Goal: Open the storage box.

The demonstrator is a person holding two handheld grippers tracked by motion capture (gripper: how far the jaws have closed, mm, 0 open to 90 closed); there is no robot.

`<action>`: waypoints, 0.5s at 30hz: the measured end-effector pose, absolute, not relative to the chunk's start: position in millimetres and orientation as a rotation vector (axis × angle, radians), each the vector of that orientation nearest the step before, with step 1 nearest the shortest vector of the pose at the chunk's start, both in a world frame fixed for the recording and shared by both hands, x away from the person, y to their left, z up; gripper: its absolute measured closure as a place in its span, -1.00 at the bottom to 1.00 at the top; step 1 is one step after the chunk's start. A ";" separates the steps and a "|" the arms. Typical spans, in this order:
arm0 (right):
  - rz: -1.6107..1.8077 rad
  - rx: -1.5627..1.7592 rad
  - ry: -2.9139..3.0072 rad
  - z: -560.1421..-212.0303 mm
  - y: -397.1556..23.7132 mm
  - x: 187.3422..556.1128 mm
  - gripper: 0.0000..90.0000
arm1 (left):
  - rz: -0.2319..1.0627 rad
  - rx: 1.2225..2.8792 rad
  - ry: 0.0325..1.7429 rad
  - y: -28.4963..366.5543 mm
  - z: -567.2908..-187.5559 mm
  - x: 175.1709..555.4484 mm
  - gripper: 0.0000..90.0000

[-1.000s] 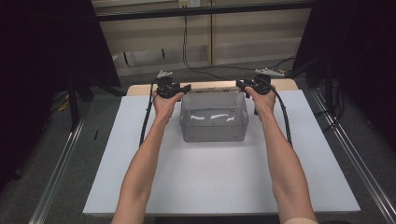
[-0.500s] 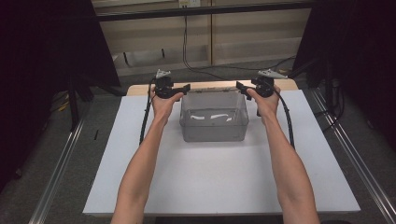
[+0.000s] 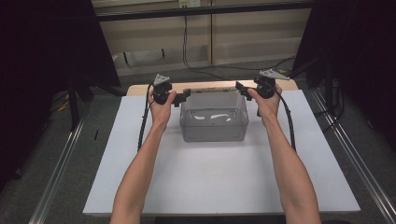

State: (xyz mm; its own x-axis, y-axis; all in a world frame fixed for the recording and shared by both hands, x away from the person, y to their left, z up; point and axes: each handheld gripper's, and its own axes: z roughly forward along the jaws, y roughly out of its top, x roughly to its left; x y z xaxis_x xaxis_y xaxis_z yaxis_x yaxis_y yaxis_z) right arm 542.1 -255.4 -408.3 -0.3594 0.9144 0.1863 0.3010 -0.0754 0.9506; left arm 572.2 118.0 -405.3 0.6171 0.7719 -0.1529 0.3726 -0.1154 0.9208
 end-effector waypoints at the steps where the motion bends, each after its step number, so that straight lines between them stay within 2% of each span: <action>1: 1.461 1.313 1.656 -408.5 -255.3 541.2 -0.89 | 0.448 1.717 0.953 118.3 -405.4 571.2 -0.90; 15: 1.440 1.226 1.671 -402.3 -245.6 527.1 -0.93 | 0.493 1.667 0.946 132.8 -406.7 555.8 -0.89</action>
State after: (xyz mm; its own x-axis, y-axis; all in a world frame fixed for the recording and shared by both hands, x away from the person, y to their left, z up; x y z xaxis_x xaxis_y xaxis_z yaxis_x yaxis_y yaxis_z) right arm 527.1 -245.6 -402.3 -0.3870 0.9143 0.1199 0.2535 -0.0195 0.9672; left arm 555.8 132.8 -406.7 0.5941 0.7911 -0.1457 0.3339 -0.0777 0.9394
